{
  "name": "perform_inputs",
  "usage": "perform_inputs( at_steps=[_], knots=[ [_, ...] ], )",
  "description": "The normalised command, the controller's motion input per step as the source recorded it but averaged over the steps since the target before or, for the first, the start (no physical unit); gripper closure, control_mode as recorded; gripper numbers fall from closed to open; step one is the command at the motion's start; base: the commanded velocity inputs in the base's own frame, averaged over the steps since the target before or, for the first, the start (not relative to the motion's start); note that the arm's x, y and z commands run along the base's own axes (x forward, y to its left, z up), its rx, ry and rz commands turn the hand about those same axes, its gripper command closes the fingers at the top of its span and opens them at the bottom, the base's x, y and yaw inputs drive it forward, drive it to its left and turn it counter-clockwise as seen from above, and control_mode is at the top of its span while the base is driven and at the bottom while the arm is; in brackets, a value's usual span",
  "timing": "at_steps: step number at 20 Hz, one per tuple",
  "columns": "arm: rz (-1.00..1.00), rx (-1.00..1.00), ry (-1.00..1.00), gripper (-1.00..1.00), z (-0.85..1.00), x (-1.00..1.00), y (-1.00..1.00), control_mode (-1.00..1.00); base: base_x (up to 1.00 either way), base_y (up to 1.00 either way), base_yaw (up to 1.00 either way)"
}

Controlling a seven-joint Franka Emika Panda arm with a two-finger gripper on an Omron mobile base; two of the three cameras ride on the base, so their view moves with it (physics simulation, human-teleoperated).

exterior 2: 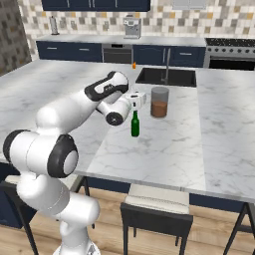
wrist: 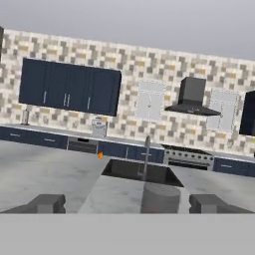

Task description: Open the cabinet directly in front. Then move the beer and the mug to the dining counter with the jar on it.

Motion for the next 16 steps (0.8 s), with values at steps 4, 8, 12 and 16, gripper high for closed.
perform_inputs(
  at_steps=[4,8,12,16],
  knots=[
    [0.00,0.04,0.21,-1.00,1.00,-1.00,-0.01,-1.00,0.00,0.00,0.00],
    [0.01,0.02,0.15,-1.00,1.00,-1.00,-0.01,-1.00,0.00,0.00,0.00],
    [0.02,0.00,0.16,-1.00,1.00,-0.89,0.00,-1.00,0.00,0.00,0.00],
    [0.07,-0.01,0.30,-1.00,1.00,-0.92,0.00,-1.00,0.00,0.00,0.00]
  ],
)
